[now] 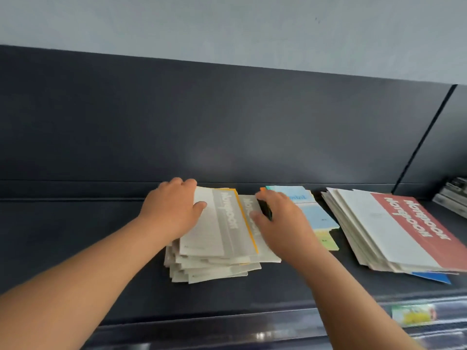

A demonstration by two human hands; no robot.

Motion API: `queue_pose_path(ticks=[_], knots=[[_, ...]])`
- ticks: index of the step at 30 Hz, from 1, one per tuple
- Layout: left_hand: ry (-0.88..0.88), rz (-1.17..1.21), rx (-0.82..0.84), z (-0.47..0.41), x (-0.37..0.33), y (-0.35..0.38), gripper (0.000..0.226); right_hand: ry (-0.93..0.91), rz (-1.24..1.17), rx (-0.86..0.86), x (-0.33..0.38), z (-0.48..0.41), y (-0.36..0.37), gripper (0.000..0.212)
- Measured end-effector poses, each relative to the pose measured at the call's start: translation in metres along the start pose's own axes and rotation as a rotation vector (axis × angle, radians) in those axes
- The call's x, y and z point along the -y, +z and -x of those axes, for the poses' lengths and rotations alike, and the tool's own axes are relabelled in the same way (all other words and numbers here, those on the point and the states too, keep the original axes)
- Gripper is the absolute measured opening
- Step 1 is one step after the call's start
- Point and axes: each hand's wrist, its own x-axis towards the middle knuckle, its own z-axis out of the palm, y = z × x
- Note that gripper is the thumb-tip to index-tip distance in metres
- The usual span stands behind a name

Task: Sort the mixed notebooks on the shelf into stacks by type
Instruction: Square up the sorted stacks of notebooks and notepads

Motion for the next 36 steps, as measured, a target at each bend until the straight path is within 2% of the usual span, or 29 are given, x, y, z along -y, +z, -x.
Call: queue_pose_path(ticks=[3,6,9,11,13,18,21,23,25,29,32,36], knots=[[-0.183,0.14,0.128,0.003,0.014,-0.004,0.041,0.022,0.038,0.178,0.014,0.001,0.021,0.05],[-0.31,0.493,0.308,0.007,0.019,-0.001,0.025,0.1,0.106,0.31,0.013,-0.004,0.04,0.058],[-0.416,0.804,0.391,0.011,0.019,0.01,0.044,0.091,0.228,0.35,0.005,-0.008,0.054,0.058],[-0.439,0.833,0.358,0.013,0.016,0.012,0.04,0.079,0.221,0.361,0.003,-0.01,0.059,0.056],[-0.443,0.801,0.311,0.013,0.014,0.014,0.026,0.059,0.157,0.36,0.003,-0.01,0.062,0.053],[-0.443,0.765,0.162,0.012,-0.001,0.012,0.015,-0.003,0.133,0.373,-0.002,-0.01,0.064,0.05],[-0.517,0.923,0.071,0.01,-0.01,0.013,0.01,-0.029,0.115,0.37,-0.005,-0.011,0.063,0.048],[-0.633,1.15,0.111,0.01,-0.011,0.011,0.02,-0.025,0.089,0.38,-0.006,-0.01,0.062,0.047],[-0.703,1.294,0.23,0.01,-0.009,0.007,0.025,-0.027,0.089,0.387,-0.009,-0.01,0.061,0.046],[-0.707,1.263,0.383,0.01,-0.006,0.004,0.023,-0.072,0.209,0.463,-0.01,-0.012,0.062,0.05],[-0.673,1.269,0.418,0.009,-0.005,0.005,0.02,-0.073,0.228,0.478,-0.006,-0.013,0.062,0.052],[-0.668,1.291,0.393,0.008,0.001,0.016,0.023,-0.023,0.127,0.444,0.004,-0.014,0.054,0.054]])
